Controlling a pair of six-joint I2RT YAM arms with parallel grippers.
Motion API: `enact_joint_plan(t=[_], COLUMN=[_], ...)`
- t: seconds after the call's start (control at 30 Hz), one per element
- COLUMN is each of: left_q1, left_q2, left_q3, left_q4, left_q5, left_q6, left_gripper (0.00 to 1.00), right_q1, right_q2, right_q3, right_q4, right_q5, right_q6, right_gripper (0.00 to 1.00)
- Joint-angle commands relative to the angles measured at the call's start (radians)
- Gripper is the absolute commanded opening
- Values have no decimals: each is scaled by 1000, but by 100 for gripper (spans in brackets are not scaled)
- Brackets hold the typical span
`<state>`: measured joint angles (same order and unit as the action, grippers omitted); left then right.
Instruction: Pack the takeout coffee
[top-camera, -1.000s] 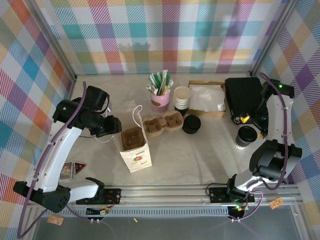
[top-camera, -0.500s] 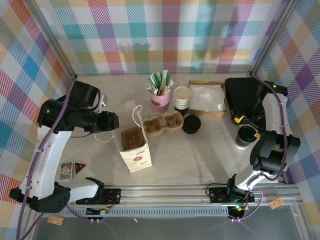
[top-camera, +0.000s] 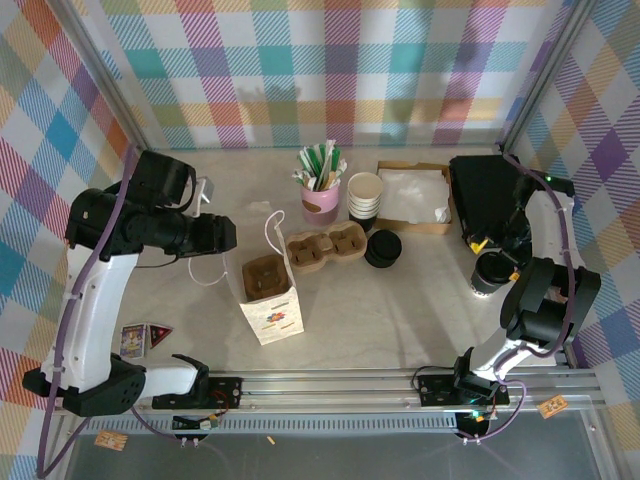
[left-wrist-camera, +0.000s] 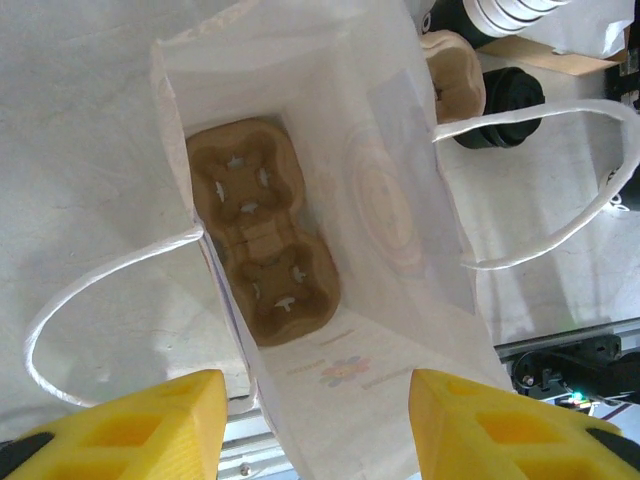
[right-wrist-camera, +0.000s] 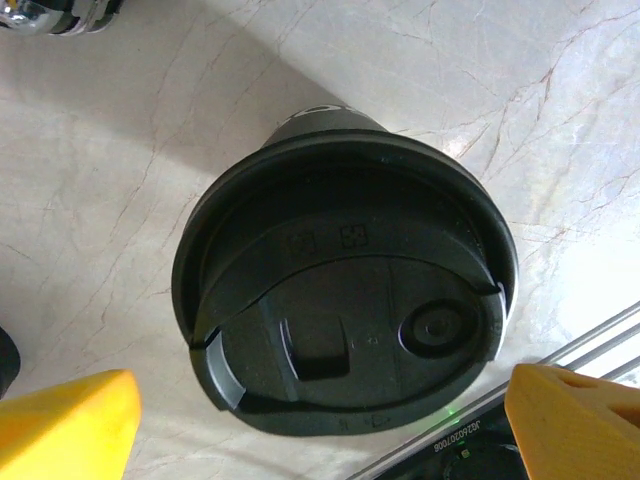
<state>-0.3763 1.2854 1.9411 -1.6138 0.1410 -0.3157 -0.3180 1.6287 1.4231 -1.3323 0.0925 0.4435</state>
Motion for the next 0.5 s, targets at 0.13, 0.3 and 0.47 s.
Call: enact_joint_plan(t=[0.13,0.3,0.47], left_q1=[11,11,11], left_q2=[26,29,28], left_q3=[56,62,60], left_q4=[-75,-82,-86], left_q5=[15,14,13], left_q6=[57,77,95], left_gripper=[51,51,51], right_q1=[-10,-10,-10], right_q2=[8,-6,-23], right_q3=[-40,-68,-90], right_q4=[25,37,44], right_q5=[-26,-39,-48], right_q6=[-34,-51,-73], right_gripper=[88,82,77])
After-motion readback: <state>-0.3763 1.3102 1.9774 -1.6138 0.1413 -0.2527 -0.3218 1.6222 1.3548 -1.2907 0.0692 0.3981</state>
